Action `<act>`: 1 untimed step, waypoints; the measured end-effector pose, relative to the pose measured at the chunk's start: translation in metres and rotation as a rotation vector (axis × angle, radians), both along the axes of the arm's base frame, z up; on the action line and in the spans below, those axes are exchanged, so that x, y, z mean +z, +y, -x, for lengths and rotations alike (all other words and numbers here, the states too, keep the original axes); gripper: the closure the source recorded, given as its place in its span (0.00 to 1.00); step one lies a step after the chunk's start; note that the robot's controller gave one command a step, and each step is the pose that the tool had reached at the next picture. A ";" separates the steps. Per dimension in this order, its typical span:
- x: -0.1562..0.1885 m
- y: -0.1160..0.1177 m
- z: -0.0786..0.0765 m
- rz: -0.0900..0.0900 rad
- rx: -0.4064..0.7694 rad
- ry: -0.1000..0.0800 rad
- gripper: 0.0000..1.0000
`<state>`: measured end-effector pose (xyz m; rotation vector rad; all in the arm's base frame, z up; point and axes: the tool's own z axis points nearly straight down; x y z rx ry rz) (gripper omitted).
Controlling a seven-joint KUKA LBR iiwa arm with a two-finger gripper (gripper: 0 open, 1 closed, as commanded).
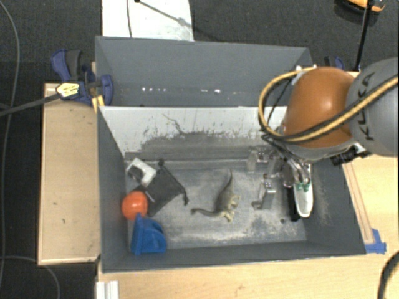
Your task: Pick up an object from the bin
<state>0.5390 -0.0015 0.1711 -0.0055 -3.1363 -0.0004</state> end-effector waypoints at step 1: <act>0.005 0.000 -0.002 0.000 0.000 -0.008 0.00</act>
Offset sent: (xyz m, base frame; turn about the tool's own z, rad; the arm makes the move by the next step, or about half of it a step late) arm 0.0008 0.0588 -0.1011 -0.9316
